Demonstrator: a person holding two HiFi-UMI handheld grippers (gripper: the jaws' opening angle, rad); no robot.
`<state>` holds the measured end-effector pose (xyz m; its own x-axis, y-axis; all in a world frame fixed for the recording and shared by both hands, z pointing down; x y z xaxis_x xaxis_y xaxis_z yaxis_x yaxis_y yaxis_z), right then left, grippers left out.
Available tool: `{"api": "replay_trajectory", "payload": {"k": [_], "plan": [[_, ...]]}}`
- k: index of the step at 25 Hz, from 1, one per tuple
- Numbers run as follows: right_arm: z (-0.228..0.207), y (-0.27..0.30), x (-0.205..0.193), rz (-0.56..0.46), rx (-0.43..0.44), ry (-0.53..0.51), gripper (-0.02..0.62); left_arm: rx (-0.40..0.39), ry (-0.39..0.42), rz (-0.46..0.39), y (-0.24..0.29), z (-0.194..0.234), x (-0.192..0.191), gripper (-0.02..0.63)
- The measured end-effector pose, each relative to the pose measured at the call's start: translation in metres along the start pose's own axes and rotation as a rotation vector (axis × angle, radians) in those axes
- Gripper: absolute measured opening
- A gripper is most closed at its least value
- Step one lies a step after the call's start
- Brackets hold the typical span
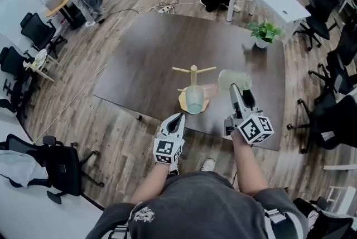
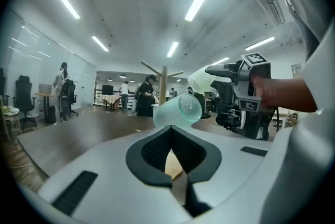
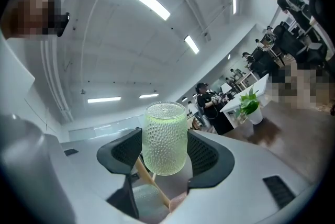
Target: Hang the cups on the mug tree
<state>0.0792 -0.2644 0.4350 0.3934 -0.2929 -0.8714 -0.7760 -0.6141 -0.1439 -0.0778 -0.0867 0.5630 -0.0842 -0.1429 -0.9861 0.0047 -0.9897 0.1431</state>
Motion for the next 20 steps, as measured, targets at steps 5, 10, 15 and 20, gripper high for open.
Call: {"api": "replay_trajectory", "payload": {"k": [5,10,15,20], "plan": [[0.017,0.012,0.017,-0.04,0.032,0.037,0.29,0.022,0.004,-0.03,-0.002,0.022,0.016,0.006],[0.025,0.027,0.012,0.005,0.066,0.105,0.29,0.011,0.006,-0.042,-0.002,0.027,0.021,0.006],[0.026,0.037,-0.008,0.063,0.127,0.246,0.29,-0.004,0.006,-0.055,-0.004,0.027,0.023,0.006],[0.028,0.046,-0.025,0.12,0.161,0.355,0.289,-0.007,0.002,-0.057,-0.005,0.027,0.022,0.006]]}}
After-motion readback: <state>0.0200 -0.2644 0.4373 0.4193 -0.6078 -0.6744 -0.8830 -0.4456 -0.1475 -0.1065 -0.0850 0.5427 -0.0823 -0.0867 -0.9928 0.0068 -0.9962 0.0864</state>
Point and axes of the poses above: the fingertips, and each gripper's own axes: y forward along the fingers, z to its left, x out of its top, the point moved 2 cm from there along -y, backward along the fingers, and after that the axes turned 2 degrees about -y, right-handed, at the moved point
